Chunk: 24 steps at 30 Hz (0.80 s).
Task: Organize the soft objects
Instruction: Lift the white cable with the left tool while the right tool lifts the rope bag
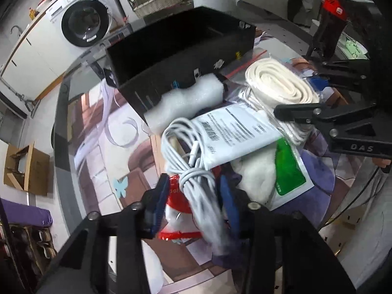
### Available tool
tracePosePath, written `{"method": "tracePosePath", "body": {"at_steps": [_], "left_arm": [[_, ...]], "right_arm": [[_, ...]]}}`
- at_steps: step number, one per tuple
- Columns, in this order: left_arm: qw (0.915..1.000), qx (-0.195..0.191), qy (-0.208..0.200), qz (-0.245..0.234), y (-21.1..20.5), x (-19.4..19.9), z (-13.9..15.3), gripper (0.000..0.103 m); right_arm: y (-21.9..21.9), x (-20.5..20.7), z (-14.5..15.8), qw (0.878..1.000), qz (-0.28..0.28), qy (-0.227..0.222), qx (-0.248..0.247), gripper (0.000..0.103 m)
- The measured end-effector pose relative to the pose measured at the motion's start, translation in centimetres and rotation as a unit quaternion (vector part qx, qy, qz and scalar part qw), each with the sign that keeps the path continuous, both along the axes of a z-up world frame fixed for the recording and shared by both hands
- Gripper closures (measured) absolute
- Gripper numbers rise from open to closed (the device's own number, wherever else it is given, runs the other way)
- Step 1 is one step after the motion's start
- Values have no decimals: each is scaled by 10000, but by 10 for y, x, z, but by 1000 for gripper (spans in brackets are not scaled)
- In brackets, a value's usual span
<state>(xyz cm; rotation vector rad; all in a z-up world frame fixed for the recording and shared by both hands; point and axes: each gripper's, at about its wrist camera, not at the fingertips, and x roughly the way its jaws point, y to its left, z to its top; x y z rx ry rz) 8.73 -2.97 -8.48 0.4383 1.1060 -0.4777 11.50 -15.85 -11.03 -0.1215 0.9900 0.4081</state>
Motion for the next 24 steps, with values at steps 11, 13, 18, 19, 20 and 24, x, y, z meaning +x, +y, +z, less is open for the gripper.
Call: {"method": "tracePosePath", "body": {"at_steps": [11,13,18,19,20,24], "left_arm": [[9998,5,-46,211,1,15,-3,68],[9997,85,-124,168,1,11,-1,69],[9992,-77,-362,131,5,-1,19,69],[9990,-146,-381,154,7,-2,23,69],[9989,-189,-394,161,9,-3,25,69],[9977,-315,-576,163,11,-5,36,69]], "right_arm": [[0,0,0,10000,-21,-15,12,63],[1,-1,1,10000,-6,-50,-2,63],[2,-7,5,9999,58,-160,18,64],[1,-7,6,9998,58,-182,26,64],[1,-8,7,9998,56,-201,38,64],[1,-11,13,9995,74,-275,121,65]]}}
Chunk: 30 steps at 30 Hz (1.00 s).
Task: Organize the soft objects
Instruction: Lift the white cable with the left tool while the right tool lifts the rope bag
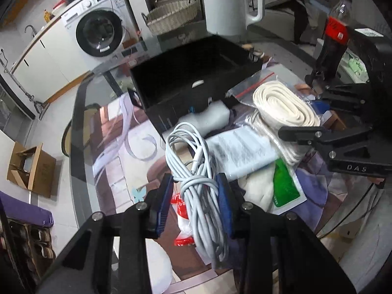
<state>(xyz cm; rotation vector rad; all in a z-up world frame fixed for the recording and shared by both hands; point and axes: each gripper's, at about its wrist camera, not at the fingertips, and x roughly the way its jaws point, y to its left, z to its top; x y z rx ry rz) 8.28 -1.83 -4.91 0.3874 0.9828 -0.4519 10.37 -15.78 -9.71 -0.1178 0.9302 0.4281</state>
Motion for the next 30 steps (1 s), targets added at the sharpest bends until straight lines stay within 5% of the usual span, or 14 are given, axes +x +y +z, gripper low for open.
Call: {"method": "tracePosePath", "body": {"at_steps": [8,13,23,30], "left_arm": [[9954,-585,-705,281,12,-2,32,69],[9842,-975,-1398,489,19,-9,52,69],[9407,-1491,-2952,759,36,-45,86,69],[9007,-1572,-3928,991,42,-78,95,68]], "right_arm": [[-4,-11,24,9983,-70,-519,248,65],[-10,-21,47,9929,-176,-1083,467,65],[-18,-70,100,9502,-9,-2918,1091,65],[-20,-96,114,9308,181,-3418,1285,65]]}}
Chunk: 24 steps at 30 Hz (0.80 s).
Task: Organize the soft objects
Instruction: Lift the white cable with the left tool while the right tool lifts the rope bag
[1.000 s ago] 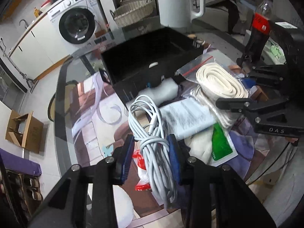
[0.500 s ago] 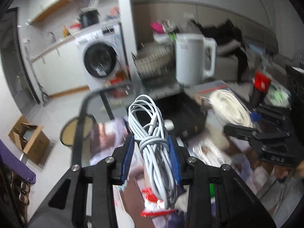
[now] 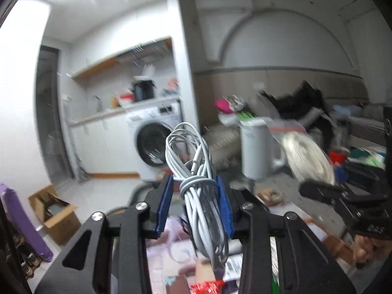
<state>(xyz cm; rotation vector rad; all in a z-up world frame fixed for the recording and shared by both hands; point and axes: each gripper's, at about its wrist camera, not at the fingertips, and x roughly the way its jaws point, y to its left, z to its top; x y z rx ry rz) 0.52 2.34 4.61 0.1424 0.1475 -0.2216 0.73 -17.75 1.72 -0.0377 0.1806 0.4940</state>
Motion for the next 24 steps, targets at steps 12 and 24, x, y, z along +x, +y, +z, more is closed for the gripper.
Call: {"method": "tracePosePath", "body": {"at_steps": [12,24], "left_arm": [[9997,105,-209,-8,7,-7,0,68],[9999,83,-94,-53,-5,0,2,68]], "right_arm": [[-2,-8,5,9998,7,-134,130,65],[-1,-3,3,9996,-187,-172,145,65]]}}
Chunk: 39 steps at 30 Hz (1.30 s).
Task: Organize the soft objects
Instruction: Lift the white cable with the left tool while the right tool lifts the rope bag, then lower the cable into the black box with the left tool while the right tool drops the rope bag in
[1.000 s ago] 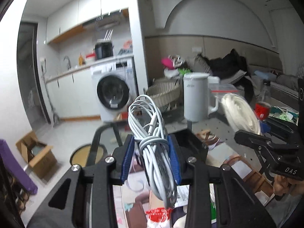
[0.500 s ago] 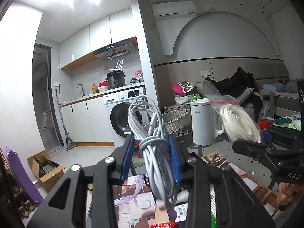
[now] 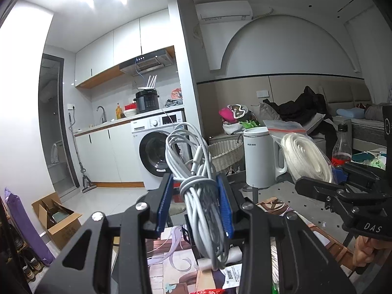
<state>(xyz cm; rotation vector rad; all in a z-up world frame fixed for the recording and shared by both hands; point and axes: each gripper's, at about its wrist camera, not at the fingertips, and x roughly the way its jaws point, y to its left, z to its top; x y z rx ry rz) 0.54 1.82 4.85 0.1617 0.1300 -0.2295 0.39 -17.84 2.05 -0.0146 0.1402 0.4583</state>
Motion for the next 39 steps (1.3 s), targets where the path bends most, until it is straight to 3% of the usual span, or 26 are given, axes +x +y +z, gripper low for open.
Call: {"method": "tracePosePath", "body": {"at_steps": [9,18,23,27,33,39], "left_arm": [[9997,-69,252,3,-13,45,14,68],[9984,-426,359,91,-24,98,29,68],[9968,-606,505,115,-30,122,28,68],[9968,-504,605,135,-37,132,19,68],[9943,-401,968,202,-42,149,7,68],[9852,-182,1684,270,-51,174,-17,68]], "right_arm": [[7,30,7,9997,-169,171,67,65],[13,82,29,9992,-365,122,59,65],[13,113,34,9986,-461,239,99,65],[8,131,34,9976,-551,357,198,65],[8,144,27,9959,-606,650,164,65],[16,168,9,9906,-553,1248,-86,65]]}}
